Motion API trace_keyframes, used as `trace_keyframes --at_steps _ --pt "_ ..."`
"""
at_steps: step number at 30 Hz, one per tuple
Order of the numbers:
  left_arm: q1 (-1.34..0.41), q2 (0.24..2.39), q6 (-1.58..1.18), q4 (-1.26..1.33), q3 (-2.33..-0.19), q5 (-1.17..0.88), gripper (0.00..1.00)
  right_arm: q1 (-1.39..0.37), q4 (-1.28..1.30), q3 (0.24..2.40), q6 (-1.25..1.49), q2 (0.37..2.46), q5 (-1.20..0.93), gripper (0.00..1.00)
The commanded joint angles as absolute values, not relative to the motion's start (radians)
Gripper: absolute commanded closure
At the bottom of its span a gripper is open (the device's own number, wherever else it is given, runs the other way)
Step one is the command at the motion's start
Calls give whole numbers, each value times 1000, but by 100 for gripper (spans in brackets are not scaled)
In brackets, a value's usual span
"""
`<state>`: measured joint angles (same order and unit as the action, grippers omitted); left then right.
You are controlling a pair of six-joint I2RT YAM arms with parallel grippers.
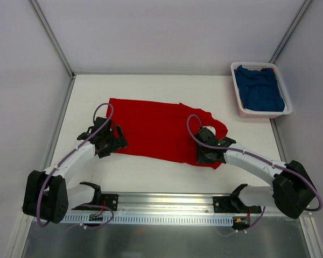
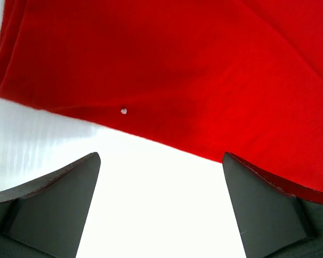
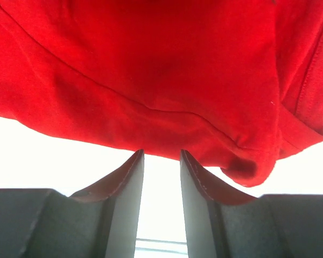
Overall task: Fold and stack the t-shirts
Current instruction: Fold the flattened tshirt in 1/3 of the way
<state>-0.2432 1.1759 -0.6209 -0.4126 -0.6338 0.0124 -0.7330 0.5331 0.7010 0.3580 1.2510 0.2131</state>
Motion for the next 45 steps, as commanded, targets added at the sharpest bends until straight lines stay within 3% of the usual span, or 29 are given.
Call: trace_keyframes --at_steps 1,13,25,45 --pt "-252 1106 -640 -434 -658 54 1 -742 574 719 367 1230 250 64" --pt "-252 1305 -554 -417 -908 110 1 -761 591 844 305 1287 285 64" --pt "-252 1571 -541 -302 -914 72 1 -765 646 914 285 1201 293 64" --pt "-319 1378 -646 -288 -632 90 1 -764 687 1031 239 1121 324 62"
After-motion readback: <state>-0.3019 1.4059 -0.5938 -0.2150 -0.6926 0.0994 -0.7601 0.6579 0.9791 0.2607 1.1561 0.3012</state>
